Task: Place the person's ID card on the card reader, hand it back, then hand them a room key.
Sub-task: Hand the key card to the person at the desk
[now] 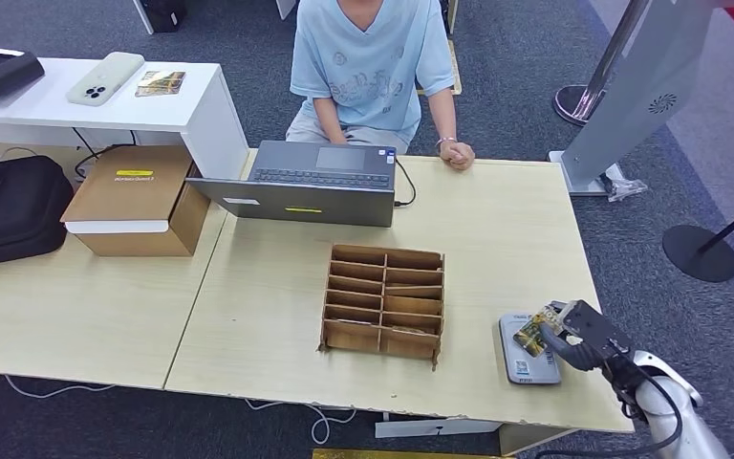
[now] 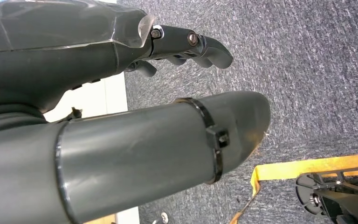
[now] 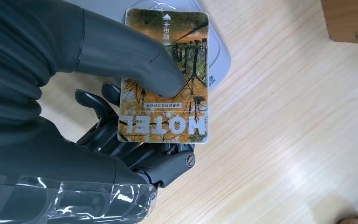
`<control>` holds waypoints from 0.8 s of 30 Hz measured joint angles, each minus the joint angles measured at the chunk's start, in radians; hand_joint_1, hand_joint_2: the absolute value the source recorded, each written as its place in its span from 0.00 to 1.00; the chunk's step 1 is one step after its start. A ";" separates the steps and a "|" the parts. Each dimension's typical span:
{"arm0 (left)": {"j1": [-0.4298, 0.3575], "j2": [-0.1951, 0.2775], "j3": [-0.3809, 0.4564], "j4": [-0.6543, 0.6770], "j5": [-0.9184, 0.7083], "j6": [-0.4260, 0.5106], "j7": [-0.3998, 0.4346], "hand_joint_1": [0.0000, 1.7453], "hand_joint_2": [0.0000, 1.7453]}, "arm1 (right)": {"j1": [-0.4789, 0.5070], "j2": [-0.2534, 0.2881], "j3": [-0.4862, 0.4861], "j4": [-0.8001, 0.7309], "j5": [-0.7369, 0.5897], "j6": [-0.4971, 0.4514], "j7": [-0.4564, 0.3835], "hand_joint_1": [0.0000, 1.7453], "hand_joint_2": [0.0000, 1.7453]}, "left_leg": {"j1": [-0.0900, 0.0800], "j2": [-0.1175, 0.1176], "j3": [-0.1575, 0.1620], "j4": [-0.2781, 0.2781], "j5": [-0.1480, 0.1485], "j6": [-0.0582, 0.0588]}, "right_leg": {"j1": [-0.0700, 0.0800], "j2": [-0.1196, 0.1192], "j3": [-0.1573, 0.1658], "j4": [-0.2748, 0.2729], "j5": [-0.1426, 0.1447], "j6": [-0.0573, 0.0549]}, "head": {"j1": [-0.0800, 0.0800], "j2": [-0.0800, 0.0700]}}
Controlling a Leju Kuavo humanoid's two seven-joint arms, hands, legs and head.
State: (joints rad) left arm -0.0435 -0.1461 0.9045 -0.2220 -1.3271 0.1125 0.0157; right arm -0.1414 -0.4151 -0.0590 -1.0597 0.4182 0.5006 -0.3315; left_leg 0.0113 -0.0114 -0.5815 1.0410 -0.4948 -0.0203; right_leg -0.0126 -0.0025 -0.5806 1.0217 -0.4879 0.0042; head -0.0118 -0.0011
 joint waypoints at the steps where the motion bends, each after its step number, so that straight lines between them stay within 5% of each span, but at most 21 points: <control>1: 0.000 0.000 0.000 0.000 -0.001 -0.001 0.000 0.00 0.00 | 0.002 0.000 -0.001 0.000 0.010 -0.003 0.005 1.00 1.00 | 0.000 0.000 0.000 0.000 0.000 0.000 | 0.000 0.000 0.000 0.000 0.000 0.000 | 0.000 0.000; 24: -0.001 0.000 0.000 0.000 -0.015 -0.010 0.002 0.00 0.00 | -0.008 0.028 -0.004 -0.008 0.155 -0.096 0.084 1.00 1.00 | 0.000 0.001 0.002 0.000 0.000 0.000 | 0.000 0.001 0.003 0.000 0.001 0.001 | 0.000 0.000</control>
State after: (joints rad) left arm -0.0442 -0.1465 0.9045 -0.2220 -1.3420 0.1025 0.0178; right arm -0.1489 -0.3870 -0.0626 -1.0678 0.5731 0.4049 -0.2476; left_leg 0.0114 -0.0105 -0.5793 1.0414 -0.4947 -0.0201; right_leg -0.0126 -0.0015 -0.5780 1.0213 -0.4870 0.0054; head -0.0118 -0.0011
